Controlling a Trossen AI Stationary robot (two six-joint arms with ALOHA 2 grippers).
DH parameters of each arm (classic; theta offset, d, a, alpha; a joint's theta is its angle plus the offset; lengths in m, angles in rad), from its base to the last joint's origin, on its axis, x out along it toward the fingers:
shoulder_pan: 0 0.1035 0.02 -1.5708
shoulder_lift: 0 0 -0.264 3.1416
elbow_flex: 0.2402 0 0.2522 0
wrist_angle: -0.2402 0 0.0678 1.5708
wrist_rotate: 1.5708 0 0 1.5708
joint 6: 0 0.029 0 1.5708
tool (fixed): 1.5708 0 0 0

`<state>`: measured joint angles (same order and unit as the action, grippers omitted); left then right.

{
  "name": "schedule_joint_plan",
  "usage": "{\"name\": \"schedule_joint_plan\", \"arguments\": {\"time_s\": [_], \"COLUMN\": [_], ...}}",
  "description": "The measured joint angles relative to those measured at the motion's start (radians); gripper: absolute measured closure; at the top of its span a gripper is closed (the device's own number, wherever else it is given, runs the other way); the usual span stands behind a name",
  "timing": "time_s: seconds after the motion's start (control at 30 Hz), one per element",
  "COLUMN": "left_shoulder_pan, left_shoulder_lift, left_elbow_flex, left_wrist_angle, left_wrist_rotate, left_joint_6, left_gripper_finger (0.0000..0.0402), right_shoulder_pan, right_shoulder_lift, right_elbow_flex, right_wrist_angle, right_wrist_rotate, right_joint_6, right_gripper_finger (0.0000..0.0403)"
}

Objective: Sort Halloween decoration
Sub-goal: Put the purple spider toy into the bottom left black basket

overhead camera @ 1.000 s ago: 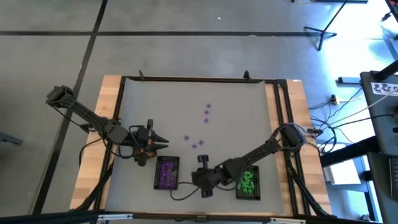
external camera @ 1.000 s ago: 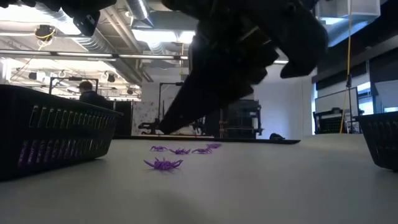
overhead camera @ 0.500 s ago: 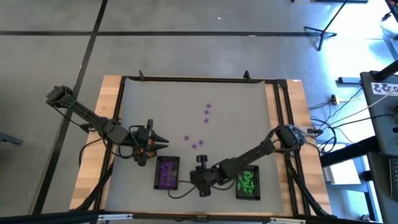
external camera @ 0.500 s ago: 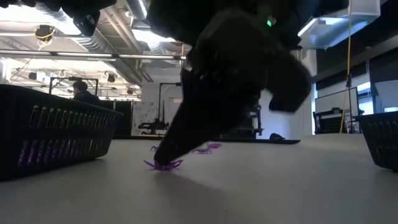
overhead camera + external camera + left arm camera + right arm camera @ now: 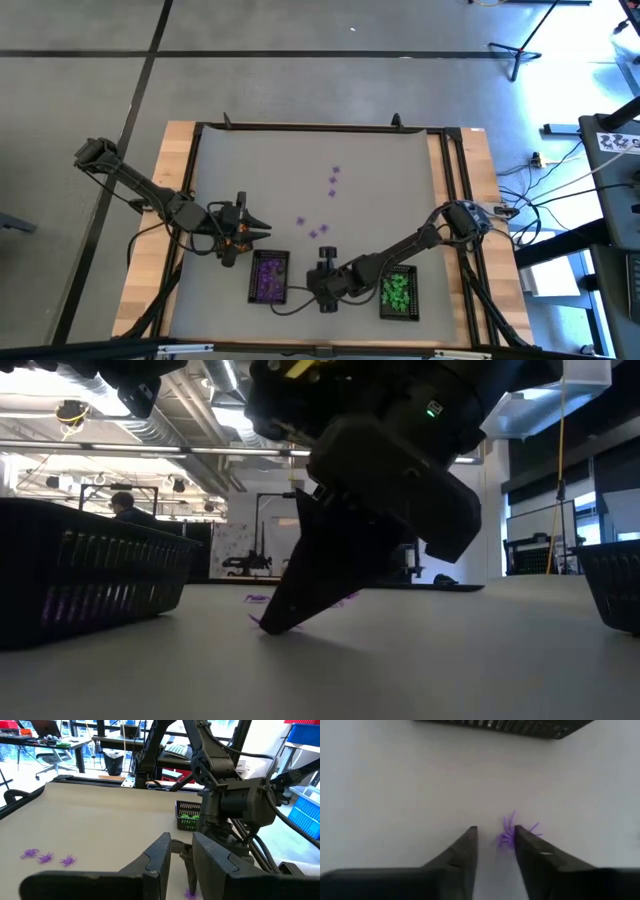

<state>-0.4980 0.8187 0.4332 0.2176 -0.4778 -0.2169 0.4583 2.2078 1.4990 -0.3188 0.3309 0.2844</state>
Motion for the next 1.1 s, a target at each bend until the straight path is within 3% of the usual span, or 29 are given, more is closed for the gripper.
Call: {"name": "schedule_joint_plan", "arguments": {"time_s": [0.2,0.47,0.87,1.1], "left_shoulder_pan": [0.0,0.0,0.0,0.0], "left_shoulder_lift": [0.0,0.0,0.0,0.0], "left_elbow_flex": [0.0,0.0,0.0,0.0], "left_wrist_angle": [0.0,0.0,0.0,0.0], "left_wrist_rotate": [0.0,0.0,0.0,0.0], "left_joint_6": [0.0,0.0,0.0,0.0], "left_gripper_finger": [0.0327,0.0327,0.0327,0.0327], "right_shoulder_pan": [0.0,0.008,0.054,0.037], "right_shoulder_lift": [0.0,-0.02,-0.034,-0.027], "right_elbow_flex": [0.0,0.02,0.226,0.241], "right_wrist_angle": [-0.026,-0.072,-0.086,0.173], "right_wrist_rotate": [0.009,0.044,0.149,0.037], "right_joint_6": [-0.008,-0.032,-0.208,-0.334], "right_gripper_finger": [0.039,0.04,0.0402,0.0402]}}
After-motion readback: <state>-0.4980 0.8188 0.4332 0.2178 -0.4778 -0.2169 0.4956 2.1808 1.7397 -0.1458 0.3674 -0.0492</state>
